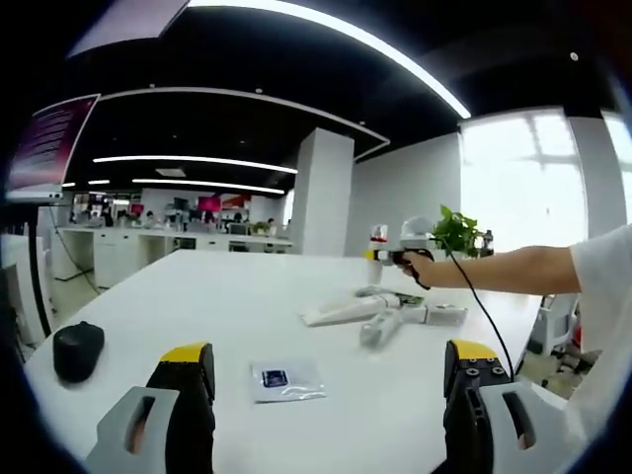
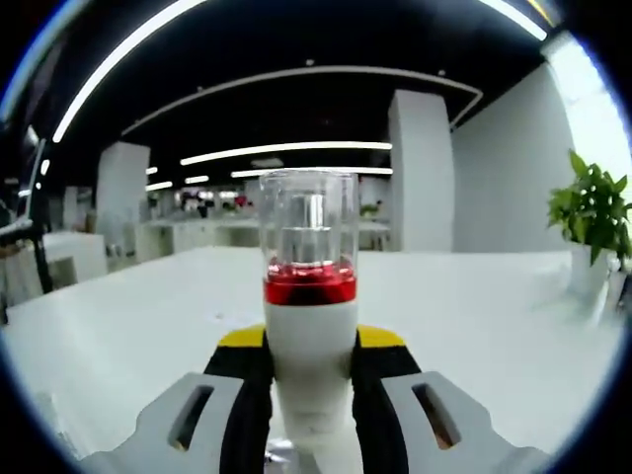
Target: Arrange the skincare products in the storage area until every visible bottle or jar stands upright without overlapping.
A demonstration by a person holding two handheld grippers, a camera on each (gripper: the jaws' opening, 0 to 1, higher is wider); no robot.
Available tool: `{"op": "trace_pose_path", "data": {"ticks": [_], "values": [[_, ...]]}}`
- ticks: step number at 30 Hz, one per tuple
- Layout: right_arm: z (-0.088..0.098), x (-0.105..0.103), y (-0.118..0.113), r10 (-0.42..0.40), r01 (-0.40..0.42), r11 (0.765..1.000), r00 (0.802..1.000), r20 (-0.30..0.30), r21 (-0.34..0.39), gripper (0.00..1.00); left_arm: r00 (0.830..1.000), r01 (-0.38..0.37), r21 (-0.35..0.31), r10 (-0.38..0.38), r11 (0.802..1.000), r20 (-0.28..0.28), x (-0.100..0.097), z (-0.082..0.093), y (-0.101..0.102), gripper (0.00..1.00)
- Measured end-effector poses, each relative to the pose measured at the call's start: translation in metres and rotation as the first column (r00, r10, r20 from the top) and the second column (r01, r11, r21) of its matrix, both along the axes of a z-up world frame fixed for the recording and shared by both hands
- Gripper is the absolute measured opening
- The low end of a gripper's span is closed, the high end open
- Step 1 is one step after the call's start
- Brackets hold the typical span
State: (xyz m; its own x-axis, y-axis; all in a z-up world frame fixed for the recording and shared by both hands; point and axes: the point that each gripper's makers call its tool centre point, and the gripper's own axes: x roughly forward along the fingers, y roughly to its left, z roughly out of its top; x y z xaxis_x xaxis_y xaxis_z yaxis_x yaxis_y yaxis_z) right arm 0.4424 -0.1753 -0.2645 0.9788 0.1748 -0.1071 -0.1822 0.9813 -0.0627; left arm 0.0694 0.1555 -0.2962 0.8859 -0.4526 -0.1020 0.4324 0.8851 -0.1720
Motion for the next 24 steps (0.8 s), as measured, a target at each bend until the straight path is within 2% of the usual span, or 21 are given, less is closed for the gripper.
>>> {"op": "trace_pose_path", "data": {"ticks": [8,11,15,19,21,22,24], "values": [[-0.001,0.002,-0.015,-0.029,0.029,1.000,1.000,-0.003,0.011,0.27,1.000,0.005,0.001,-0.005,1.000,0.000,-0.001,0.000,-0.002,0.99],[-0.002,0.001,-0.017,-0.042,0.042,0.999,0.999,-0.008,-0.010,0.28,1.000,0.005,0.001,-0.005,1.000,0.003,-0.001,0.001,-0.003,0.99],[-0.006,-0.003,-0.029,-0.103,0.104,0.994,0.994,-0.021,0.027,0.27,1.000,0.010,0.001,-0.010,1.000,-0.004,0.000,-0.001,-0.005,0.99],[-0.011,-0.003,-0.031,-0.116,0.115,0.993,0.993,-0.026,-0.011,0.28,1.000,0.018,0.004,-0.018,1.000,-0.007,0.000,-0.003,-0.008,0.99],[-0.013,-0.001,-0.032,-0.118,0.118,0.993,0.993,-0.029,-0.003,0.28,1.000,0.018,0.002,-0.018,1.000,-0.007,0.000,-0.003,-0.008,0.99],[-0.013,-0.001,-0.034,-0.130,0.131,0.991,0.991,-0.025,0.024,0.28,1.000,0.017,0.002,-0.017,1.000,-0.008,0.000,-0.003,-0.008,0.99],[-0.013,0.001,-0.036,-0.143,0.144,0.989,0.989,-0.023,0.020,0.28,1.000,0.015,0.002,-0.015,1.000,-0.007,0.000,-0.002,-0.008,0.99]]}}
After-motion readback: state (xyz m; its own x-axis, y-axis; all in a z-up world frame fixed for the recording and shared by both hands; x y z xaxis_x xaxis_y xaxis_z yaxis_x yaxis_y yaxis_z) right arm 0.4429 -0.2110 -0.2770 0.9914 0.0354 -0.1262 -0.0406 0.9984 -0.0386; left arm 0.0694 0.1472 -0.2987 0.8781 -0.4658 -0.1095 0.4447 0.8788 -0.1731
